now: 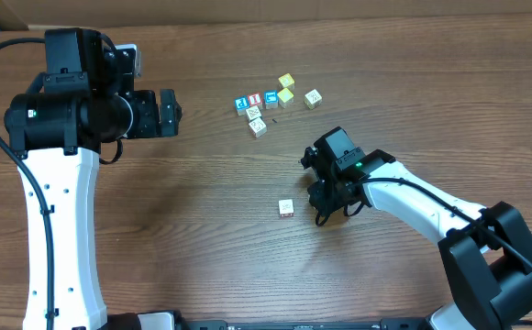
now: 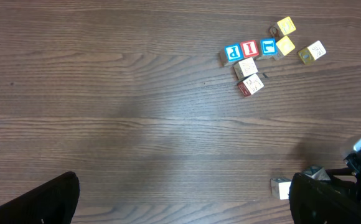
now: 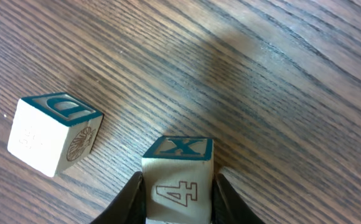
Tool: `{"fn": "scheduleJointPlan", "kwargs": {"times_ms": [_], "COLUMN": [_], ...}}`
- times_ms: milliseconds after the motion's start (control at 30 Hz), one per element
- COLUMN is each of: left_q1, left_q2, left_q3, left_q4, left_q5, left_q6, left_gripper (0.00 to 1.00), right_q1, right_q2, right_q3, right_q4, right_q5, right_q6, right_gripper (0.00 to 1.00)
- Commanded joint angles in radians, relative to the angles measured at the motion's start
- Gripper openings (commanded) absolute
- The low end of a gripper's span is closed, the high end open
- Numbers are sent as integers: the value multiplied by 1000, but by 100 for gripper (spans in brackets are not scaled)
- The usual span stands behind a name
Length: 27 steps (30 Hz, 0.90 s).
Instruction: Flip 3 blocks
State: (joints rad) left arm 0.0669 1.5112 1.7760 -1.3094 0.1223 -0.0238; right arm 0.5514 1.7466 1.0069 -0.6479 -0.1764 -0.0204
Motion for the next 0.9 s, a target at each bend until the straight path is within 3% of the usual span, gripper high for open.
{"fn": "scheduleJointPlan", "kwargs": {"times_ms": [0, 267, 400, 600, 800, 833, 867], "left_q1": [0, 0, 0, 0, 0, 0, 0], "left_q2": [0, 0, 0, 0, 0, 0, 0], "left_q3": [24, 24, 24, 24, 24, 24, 24], "left_q4": [4, 4, 4, 4, 4, 4, 4], "left_q5": [-3, -3, -3, -3, -3, -3, -3], "left_q6": [-10, -10, -10, -10, -10, -10, -10], "left_gripper": [100, 100, 100, 100, 100, 100, 100], "right_q1": [2, 18, 55, 93, 98, 98, 98], "right_q2": [-4, -72, -75, -66, -65, -65, -65], "right_q3": [11, 306, 420, 365, 228, 212, 201], "right_q4": [-33, -447, -621, -658, -555, -534, -511], "right_q5": [3, -31, -30, -26, -32, -42, -50], "right_q6": [37, 205, 401, 481, 519, 518, 518], "right_gripper": [20, 17, 17, 29, 29, 34, 52]}}
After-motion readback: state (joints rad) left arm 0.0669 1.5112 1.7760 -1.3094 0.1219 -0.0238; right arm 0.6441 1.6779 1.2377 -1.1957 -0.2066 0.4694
